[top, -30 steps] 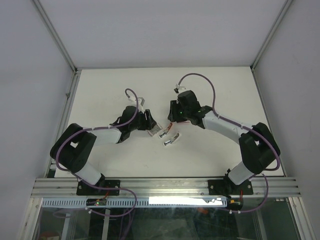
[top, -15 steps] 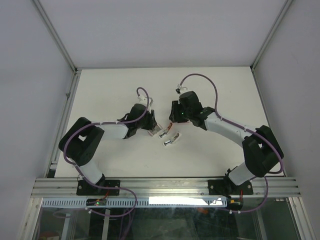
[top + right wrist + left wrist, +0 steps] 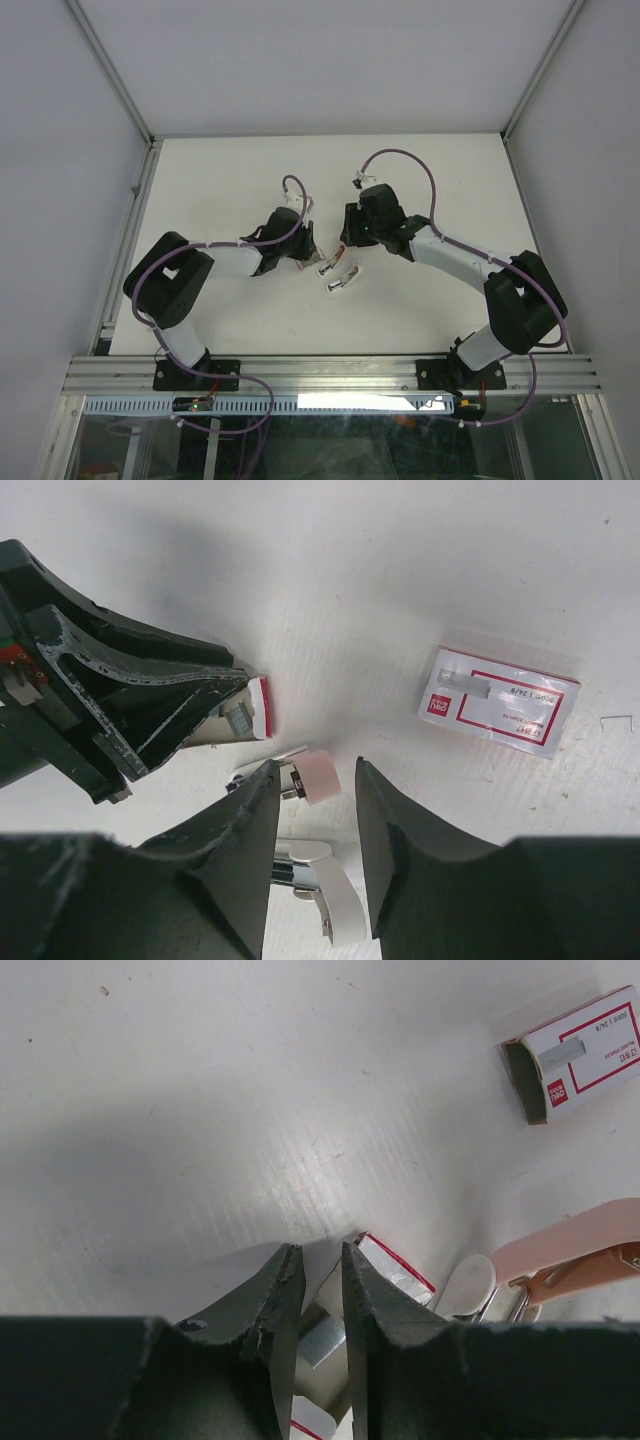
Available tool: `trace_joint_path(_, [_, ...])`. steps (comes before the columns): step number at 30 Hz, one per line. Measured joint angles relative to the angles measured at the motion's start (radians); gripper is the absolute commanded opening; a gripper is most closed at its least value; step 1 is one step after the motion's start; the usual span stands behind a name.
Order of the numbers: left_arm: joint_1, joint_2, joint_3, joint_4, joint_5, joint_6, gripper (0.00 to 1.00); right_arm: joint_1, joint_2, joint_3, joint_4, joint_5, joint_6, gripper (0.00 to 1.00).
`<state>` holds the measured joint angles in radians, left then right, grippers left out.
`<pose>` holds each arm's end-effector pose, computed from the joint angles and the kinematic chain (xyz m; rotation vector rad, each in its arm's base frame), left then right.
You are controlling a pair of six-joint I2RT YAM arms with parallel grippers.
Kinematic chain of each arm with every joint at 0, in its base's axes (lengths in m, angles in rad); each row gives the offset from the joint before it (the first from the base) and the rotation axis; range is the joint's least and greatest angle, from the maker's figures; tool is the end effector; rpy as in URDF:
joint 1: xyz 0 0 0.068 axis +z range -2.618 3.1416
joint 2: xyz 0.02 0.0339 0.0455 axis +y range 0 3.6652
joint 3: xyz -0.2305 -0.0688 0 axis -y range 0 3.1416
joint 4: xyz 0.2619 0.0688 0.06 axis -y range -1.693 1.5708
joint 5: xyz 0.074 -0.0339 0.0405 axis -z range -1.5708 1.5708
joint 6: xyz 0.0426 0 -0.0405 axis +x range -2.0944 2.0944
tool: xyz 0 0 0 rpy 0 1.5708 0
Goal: Load the staples into the stapler
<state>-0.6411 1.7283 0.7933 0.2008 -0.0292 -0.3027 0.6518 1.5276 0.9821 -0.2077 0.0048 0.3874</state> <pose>0.2784 -0.2062 0.0879 0.3801 2.3157 -0.4437 0.2785 0.2122 0.1794 -0.3114 2.3608 0.5072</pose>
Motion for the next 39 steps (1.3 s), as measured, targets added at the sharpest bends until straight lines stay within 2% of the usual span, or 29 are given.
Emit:
trace_joint_path(7, [-0.008,0.018,0.018,-0.001,-0.001,0.009,0.12,-0.002,-0.002,-0.015,0.000,0.008,-0.001,0.38])
trace_joint_path(12, [-0.008,0.022,0.023,-0.003,-0.008,0.008,0.00,-0.005,-0.006,-0.018,-0.001,0.011,-0.003,0.38])
trace_joint_path(18, [-0.021,0.019,0.022,-0.006,-0.084,-0.026,0.00,-0.007,-0.029,-0.018,-0.001,0.018,-0.005,0.38])
trace_joint_path(28, [-0.023,-0.060,-0.035,-0.076,-0.366,-0.229,0.00,-0.007,-0.051,-0.034,-0.001,0.029,-0.016,0.38])
trace_joint_path(30, [-0.023,-0.085,-0.055,-0.089,-0.396,-0.271,0.13,-0.008,-0.051,-0.034,-0.001,0.031,-0.016,0.38])
trace_joint_path(33, [-0.023,-0.128,-0.090,-0.101,-0.410,-0.325,0.40,-0.008,-0.055,-0.034,-0.002,0.033,-0.022,0.38])
trace_joint_path(35, [-0.023,-0.153,-0.110,-0.106,-0.403,-0.350,0.54,-0.008,-0.060,-0.034,-0.003,0.034,-0.023,0.38])
trace_joint_path(39, [-0.023,-0.210,-0.159,-0.101,-0.357,-0.397,0.64,-0.008,-0.063,-0.034,-0.007,0.037,-0.023,0.38])
